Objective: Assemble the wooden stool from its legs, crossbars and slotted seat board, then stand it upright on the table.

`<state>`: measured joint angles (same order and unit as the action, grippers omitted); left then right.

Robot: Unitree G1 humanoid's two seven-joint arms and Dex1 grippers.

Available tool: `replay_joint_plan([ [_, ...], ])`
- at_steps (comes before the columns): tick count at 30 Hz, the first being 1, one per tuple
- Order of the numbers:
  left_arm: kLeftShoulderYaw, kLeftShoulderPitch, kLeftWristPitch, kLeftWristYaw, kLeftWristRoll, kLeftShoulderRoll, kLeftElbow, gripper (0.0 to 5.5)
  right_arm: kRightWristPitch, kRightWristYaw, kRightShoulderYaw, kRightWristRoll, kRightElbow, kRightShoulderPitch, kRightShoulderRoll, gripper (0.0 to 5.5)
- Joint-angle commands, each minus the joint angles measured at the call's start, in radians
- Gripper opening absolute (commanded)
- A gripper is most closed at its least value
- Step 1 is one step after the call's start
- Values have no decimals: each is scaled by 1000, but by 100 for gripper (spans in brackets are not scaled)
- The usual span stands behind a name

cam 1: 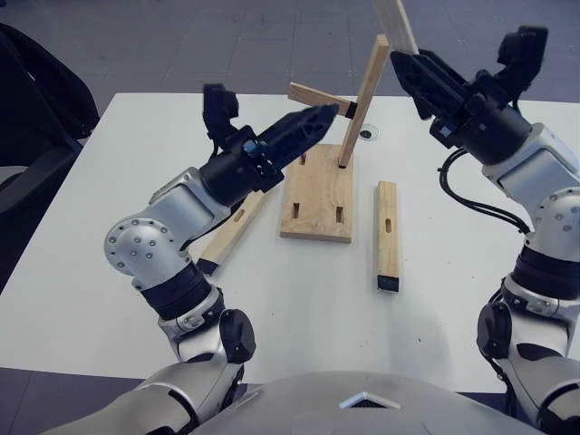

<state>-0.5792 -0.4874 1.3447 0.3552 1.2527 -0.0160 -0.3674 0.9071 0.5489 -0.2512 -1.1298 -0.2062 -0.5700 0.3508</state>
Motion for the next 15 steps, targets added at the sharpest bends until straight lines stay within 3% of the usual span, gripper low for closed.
replay_joint_plan([
  [1, 23, -20, -73, -184, 275, 35, 66, 477, 73, 107, 23, -79, 29, -9, 34, 209],
  [3, 66, -9, -123, -272, 367, 66, 82, 435, 93, 157, 34, -96, 26, 4, 50, 209],
  [9, 225, 30, -246, -369, 549, 170, 49, 431, 112, 192, 82, -120, -27, 35, 45, 209],
  [15, 312, 50, -350, -386, 614, 249, 42, 431, 123, 190, 136, -132, -87, 84, 41, 209],
])
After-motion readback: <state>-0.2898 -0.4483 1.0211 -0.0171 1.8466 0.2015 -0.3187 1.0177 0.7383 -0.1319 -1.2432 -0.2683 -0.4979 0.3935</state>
